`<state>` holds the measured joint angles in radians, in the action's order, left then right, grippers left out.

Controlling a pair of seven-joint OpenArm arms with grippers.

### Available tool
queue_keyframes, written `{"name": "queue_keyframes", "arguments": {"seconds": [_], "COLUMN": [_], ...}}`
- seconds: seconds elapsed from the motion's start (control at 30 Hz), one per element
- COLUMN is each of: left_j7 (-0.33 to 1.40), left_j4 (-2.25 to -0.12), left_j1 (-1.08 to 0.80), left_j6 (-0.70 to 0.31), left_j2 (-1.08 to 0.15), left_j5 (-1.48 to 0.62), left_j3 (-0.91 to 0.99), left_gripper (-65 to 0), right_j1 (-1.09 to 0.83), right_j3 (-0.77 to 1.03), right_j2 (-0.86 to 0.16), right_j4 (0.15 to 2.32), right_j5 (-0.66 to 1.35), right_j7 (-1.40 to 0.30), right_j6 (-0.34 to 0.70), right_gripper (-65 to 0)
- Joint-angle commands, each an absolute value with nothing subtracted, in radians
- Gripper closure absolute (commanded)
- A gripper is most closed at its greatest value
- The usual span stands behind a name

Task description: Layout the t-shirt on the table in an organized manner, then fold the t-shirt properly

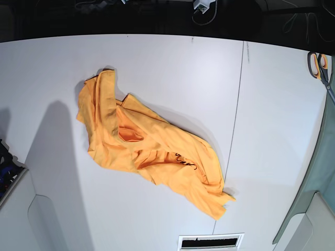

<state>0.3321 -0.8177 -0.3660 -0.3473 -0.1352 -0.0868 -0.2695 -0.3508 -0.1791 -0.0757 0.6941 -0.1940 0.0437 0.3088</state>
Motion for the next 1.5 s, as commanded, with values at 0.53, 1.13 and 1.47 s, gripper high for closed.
{"name": "queue_keyframes", "arguments": {"seconds": [0.53, 1.13, 1.47], "left_j7": [0.35, 0.49, 0.484], "left_j4": [-1.414, -2.033, -2.024], "left_j1": [-0.672, -0.798, -0.608], "left_j6": [-0.416, -0.416, -0.416], "left_j2": [-0.223, -0.413, -0.532], "left_j5": [-0.244, -0.493, -0.541], "left_j3": [0.078, 0.253, 0.139], "left_gripper": [-15.6, -24.4, -31.9], "right_j1": [-0.671, -0.723, -0.424], "right_j3": [-0.178, -0.178, -0.154], "right_j2": [-0.222, -0.271, -0.222], "right_j4": [1.305, 1.829, 1.843], "right_j5": [-0.084, 0.104, 0.105], "right_j7": [0.056, -0.012, -0.221], "right_j6": [0.47, 0.511, 0.332], "right_gripper": [-5.1, -5.1, -12.9]}}
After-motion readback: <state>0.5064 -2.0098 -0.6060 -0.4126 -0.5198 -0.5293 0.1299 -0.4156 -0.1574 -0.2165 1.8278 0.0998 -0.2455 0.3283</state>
